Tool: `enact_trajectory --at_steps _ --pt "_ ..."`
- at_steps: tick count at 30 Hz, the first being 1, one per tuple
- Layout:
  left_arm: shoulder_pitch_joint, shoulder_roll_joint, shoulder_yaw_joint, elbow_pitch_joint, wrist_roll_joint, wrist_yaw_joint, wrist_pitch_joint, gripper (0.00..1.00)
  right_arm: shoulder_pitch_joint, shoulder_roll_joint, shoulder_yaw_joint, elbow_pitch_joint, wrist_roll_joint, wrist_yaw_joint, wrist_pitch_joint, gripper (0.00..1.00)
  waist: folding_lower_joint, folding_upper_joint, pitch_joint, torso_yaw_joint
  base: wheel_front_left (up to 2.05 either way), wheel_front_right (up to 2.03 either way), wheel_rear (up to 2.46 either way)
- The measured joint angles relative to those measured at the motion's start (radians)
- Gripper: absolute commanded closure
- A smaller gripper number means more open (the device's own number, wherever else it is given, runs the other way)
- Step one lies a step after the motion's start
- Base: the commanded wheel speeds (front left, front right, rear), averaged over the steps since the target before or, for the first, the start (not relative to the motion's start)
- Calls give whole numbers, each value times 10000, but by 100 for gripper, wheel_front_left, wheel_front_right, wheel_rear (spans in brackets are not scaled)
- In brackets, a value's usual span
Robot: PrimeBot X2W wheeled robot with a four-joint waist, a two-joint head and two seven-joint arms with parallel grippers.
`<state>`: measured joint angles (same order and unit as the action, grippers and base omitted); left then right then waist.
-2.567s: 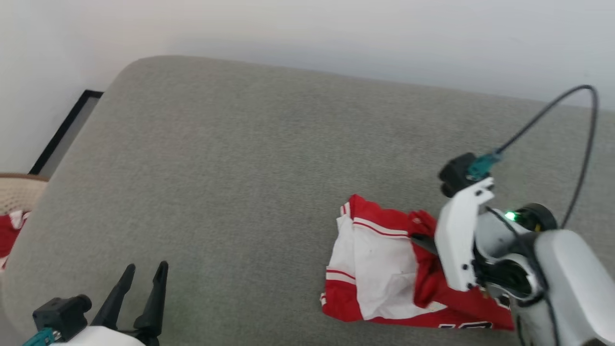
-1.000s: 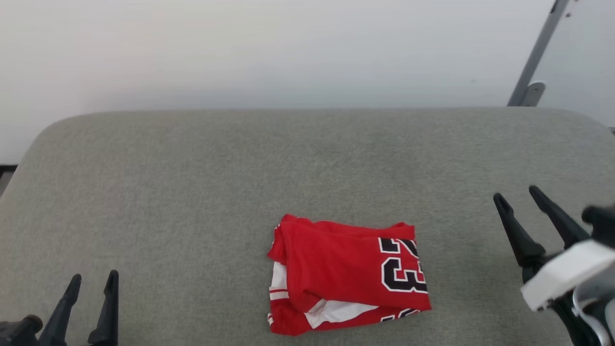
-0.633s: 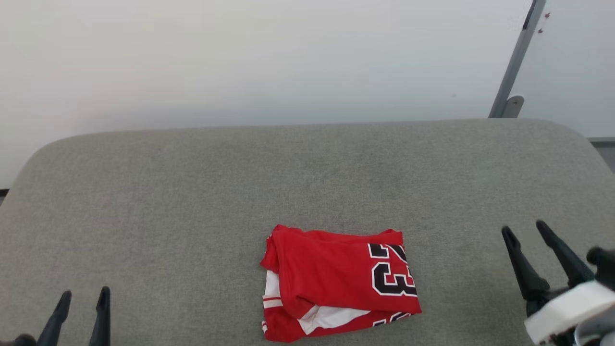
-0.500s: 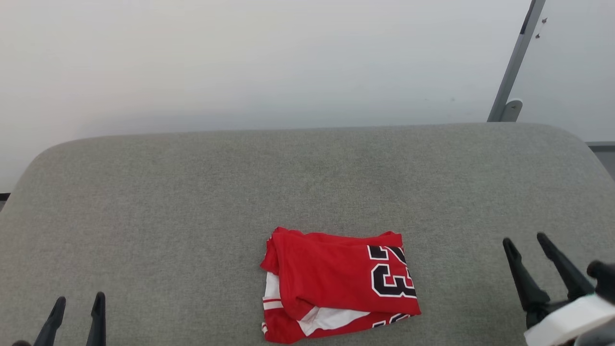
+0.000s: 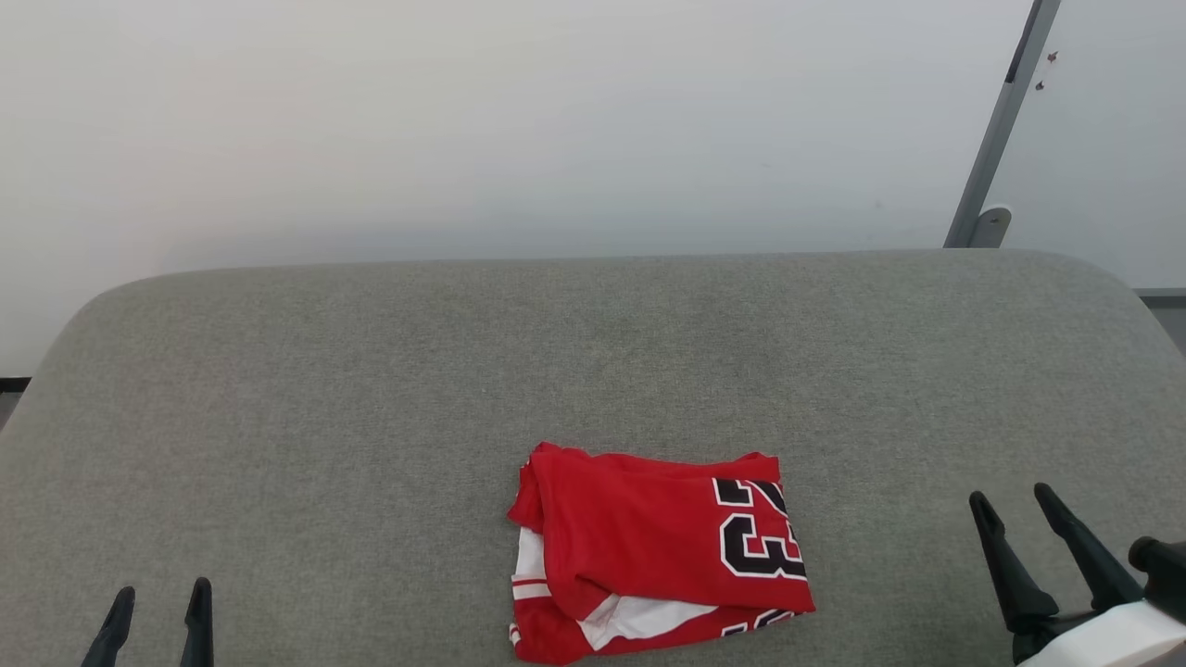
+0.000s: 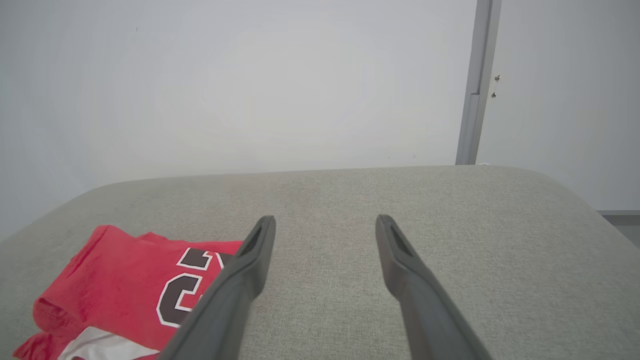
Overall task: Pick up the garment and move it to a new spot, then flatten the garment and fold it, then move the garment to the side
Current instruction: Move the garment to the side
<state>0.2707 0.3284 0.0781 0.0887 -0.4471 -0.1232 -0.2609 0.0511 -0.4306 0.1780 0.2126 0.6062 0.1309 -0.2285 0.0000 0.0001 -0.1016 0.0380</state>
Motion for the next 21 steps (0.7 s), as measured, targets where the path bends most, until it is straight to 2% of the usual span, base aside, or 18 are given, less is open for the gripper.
enact_trajectory --at_steps 5,11,21 --pt "-5 -42 -12 21 44 -15 0 0 -30 -4 244 46 123 0 105 0 0 0 51 41 0 0 0" --pt "-91 -42 -104 42 86 -42 0 0 -581 -82 928 29 715 0 1135 0 0 0 184 176 0 0 0" --pt "-266 23 -562 121 -10 -44 -2 0 -1991 -430 2316 621 2125 0 4353 0 0 0 573 703 0 0 0"
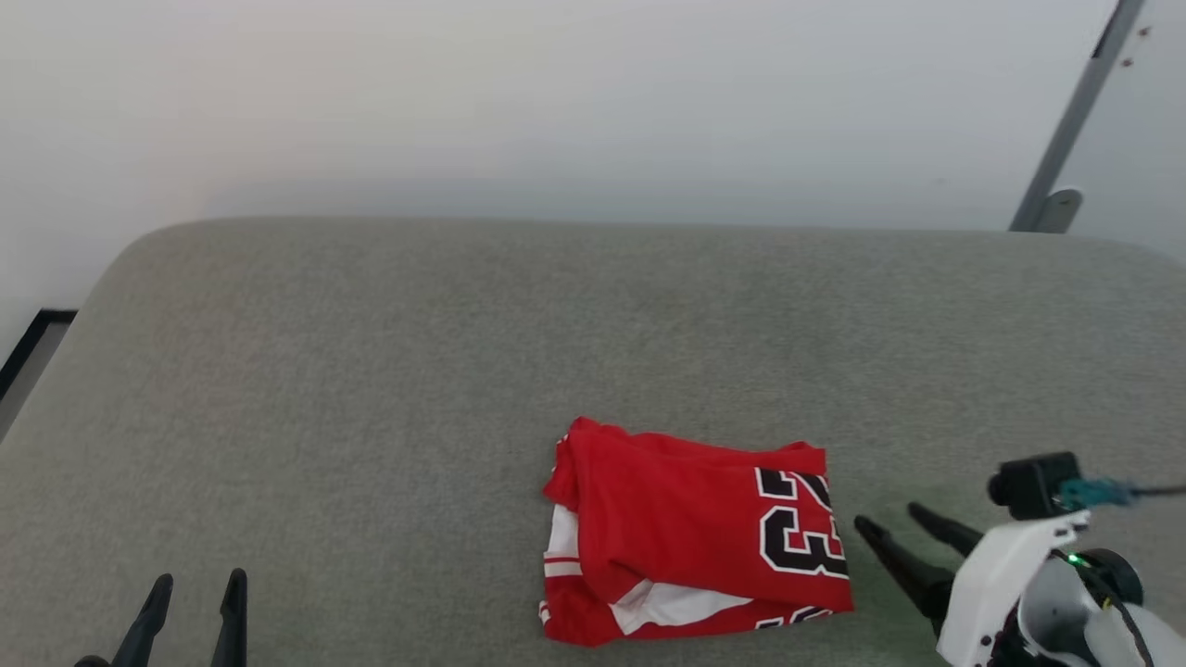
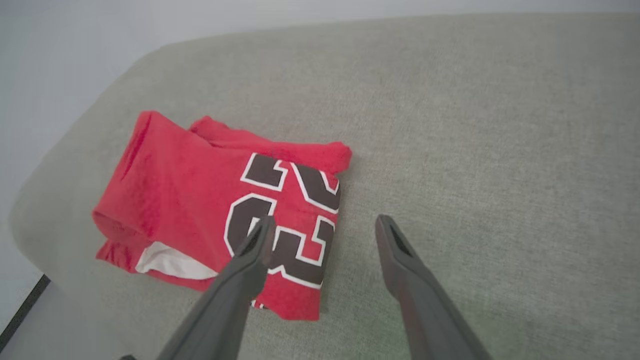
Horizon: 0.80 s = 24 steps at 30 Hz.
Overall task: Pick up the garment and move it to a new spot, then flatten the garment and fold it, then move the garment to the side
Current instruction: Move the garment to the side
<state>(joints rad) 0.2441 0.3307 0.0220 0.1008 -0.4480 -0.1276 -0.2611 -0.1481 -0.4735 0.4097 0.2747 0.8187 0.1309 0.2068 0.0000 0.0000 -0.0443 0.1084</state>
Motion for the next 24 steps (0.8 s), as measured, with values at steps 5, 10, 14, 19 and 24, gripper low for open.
enact_trajectory --at_steps 5,10,14,19,24 --pt "-164 79 -188 44 -96 0 0 0 -676 -159 439 497 278 0 1419 0 -1 0 317 297 0 0 0" --pt "-563 104 -370 77 -190 0 0 0 -1415 -259 752 926 349 0 2474 0 0 0 780 568 0 0 0" --pt "-862 119 -562 146 -222 0 0 0 -1935 -161 1097 1534 341 0 3499 0 0 0 1126 794 0 0 0" --pt "-1257 128 -825 274 -286 0 0 0 -2586 105 1463 2205 318 0 4387 0 0 1 1461 1033 0 0 0" --pt "-1549 113 -1103 474 -318 0 0 0 -2986 259 1755 2661 481 -10 4828 78 0 0 1627 1243 0 0 0"
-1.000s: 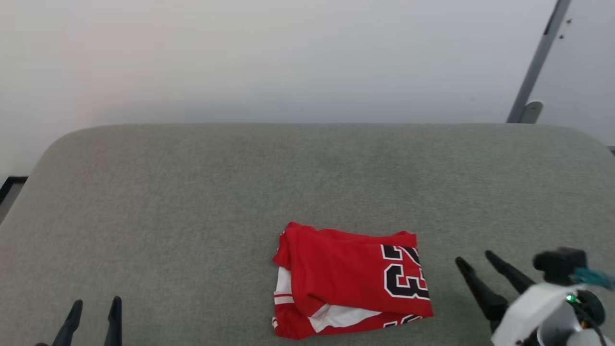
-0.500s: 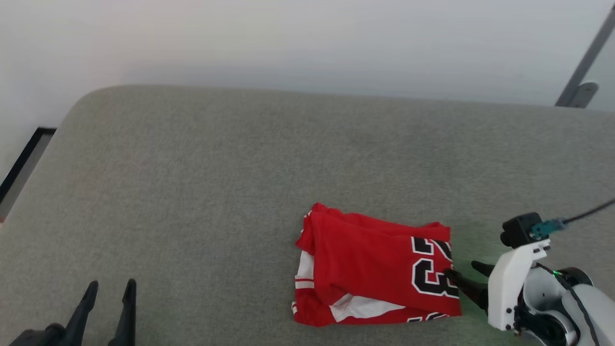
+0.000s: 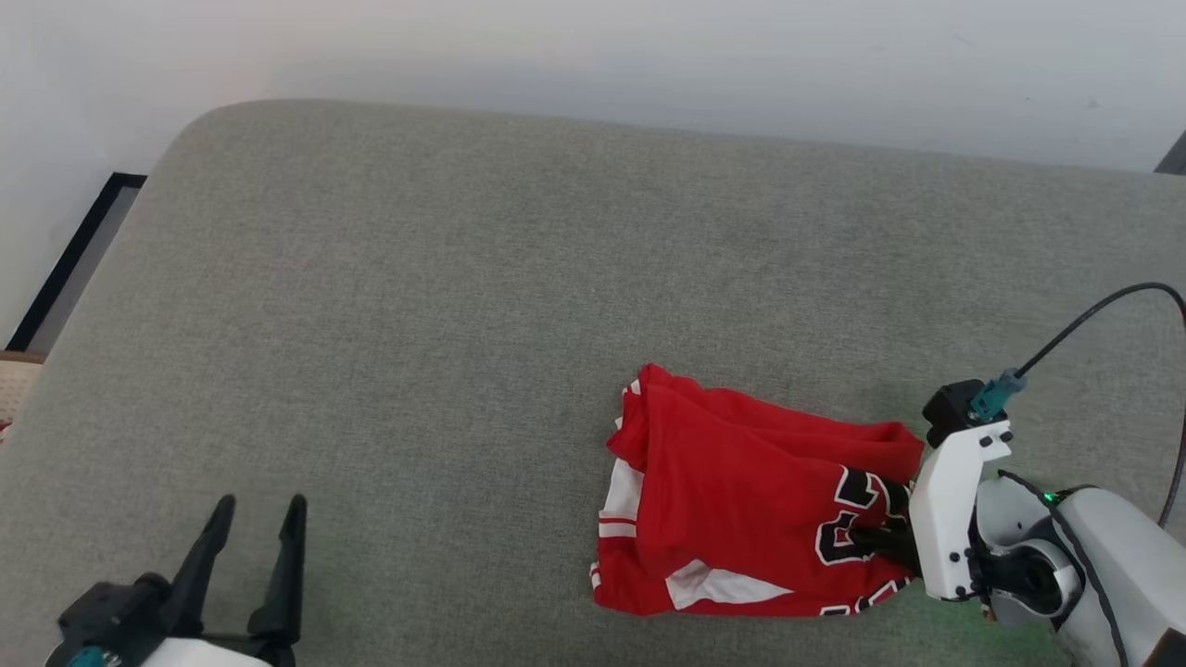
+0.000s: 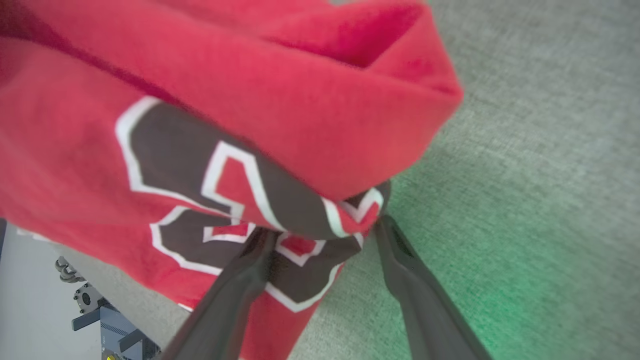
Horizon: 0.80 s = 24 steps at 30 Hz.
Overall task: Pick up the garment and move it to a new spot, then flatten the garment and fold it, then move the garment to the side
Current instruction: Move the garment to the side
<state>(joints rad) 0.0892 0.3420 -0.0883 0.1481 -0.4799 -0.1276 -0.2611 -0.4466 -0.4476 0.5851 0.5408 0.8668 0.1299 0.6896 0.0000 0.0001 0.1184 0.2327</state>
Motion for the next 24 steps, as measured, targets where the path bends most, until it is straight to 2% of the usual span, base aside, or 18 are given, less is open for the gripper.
enact_trajectory --at_steps 1,9,17,24 --pt "-57 -4 -58 12 0 0 0 0 -46 -12 65 -6 33 -38 10 100 0 0 19 28 0 0 0" --pt "-256 61 -132 132 -109 -2 0 0 -101 -121 50 -416 291 12 -67 100 0 0 25 -2 0 0 0" --pt "-600 188 35 19 -157 -2 0 0 5 -823 -458 -1628 -221 12 -355 100 0 0 -25 -475 0 0 0" --pt "-1058 198 13 -188 58 -2 0 0 -367 -1436 -1104 -2614 -851 12 -351 100 0 -1 131 -1156 0 0 0"
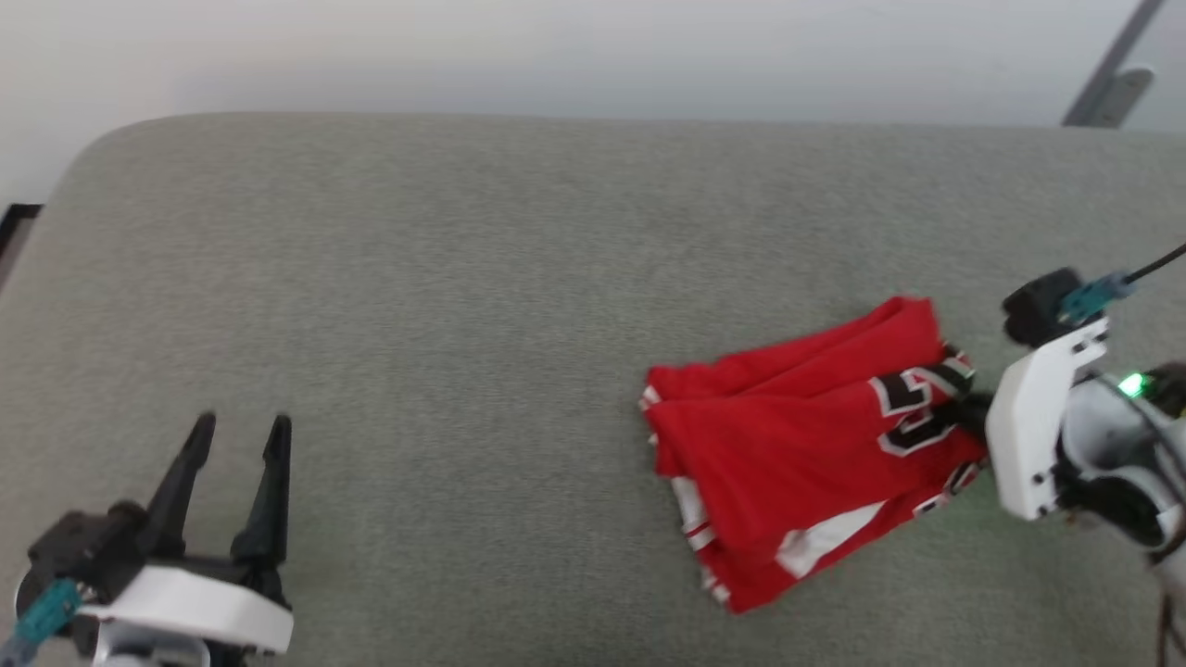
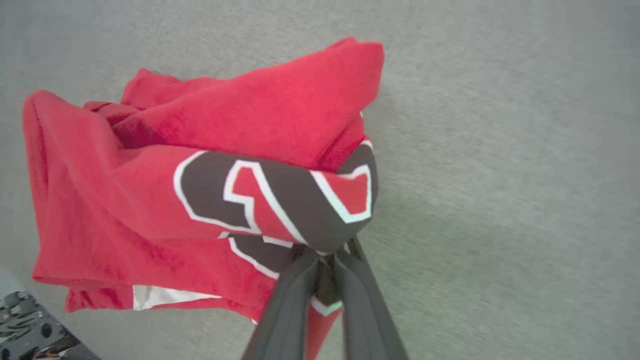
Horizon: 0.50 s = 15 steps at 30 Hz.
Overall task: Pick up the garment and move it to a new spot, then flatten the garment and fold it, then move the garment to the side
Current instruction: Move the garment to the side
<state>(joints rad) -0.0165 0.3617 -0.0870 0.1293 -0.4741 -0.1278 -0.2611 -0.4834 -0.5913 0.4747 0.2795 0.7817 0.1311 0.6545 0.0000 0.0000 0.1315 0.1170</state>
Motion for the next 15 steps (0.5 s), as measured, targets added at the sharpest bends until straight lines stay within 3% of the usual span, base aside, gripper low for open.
enact_trajectory --at_steps 15 --pt "-2045 -46 -1118 -232 372 0 0 0 -1529 -1034 -1490 38 -1453 0 -290 100 0 0 911 -1583 0 0 0"
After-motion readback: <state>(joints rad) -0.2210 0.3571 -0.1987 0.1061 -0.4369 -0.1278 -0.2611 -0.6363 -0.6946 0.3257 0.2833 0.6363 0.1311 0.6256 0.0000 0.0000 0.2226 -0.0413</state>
